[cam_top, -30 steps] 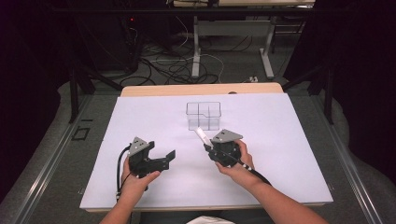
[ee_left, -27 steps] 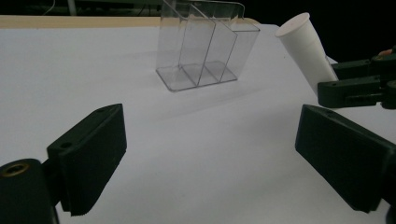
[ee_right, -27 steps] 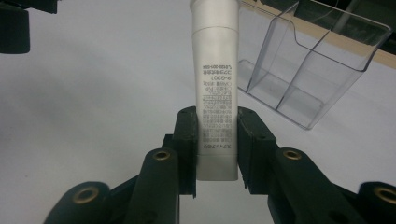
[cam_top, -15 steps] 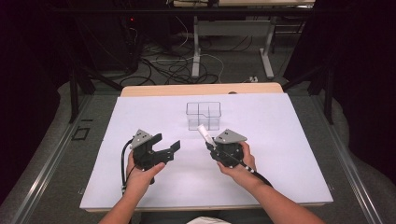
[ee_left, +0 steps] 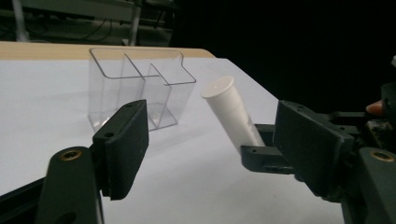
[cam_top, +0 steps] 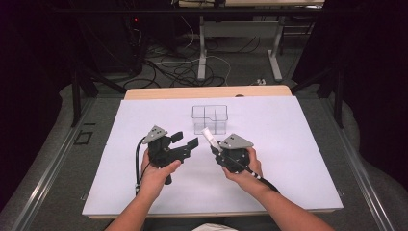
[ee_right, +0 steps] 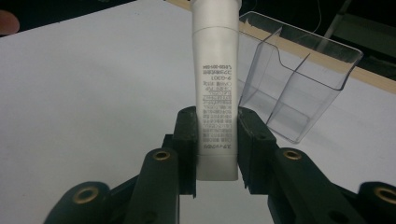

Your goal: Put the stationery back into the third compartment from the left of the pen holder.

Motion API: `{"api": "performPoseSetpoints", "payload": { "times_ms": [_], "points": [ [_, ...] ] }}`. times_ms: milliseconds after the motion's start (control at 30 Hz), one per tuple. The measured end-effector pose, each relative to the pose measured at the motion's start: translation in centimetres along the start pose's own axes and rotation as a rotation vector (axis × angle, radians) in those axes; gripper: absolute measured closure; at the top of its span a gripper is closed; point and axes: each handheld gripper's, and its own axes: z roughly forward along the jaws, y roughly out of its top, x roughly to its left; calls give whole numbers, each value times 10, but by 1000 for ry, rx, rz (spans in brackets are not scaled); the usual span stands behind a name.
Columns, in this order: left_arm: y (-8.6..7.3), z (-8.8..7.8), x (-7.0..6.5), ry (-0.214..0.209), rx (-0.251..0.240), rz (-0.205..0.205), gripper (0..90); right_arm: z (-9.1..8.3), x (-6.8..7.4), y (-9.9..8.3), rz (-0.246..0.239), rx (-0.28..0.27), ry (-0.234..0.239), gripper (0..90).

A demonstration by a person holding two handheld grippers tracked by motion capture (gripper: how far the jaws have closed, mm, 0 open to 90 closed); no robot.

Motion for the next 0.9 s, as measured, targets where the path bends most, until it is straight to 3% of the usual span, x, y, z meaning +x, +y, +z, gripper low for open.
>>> {"api": "performPoseSetpoints", "payload": {
  "times_ms": [133, 200, 433, 667, 900],
  "points": [
    [1, 7, -1, -25, -3, -106, 286, -1, 1, 0, -7, -2, 4, 711],
    [1, 10, -1, -38, 0, -162, 333, -2, 2, 0, -7, -8, 3, 712],
    [1, 21, 5, -119, 33, -328, 369, -4, 4, -1, -7, -1, 5, 711],
    [-7, 23, 11, -136, 44, -375, 415, -3, 8, -2, -7, -6, 10, 711],
    [-15, 26, 10, -145, 48, -375, 440, -1, 16, -2, -8, -3, 37, 711]
  ]
}}
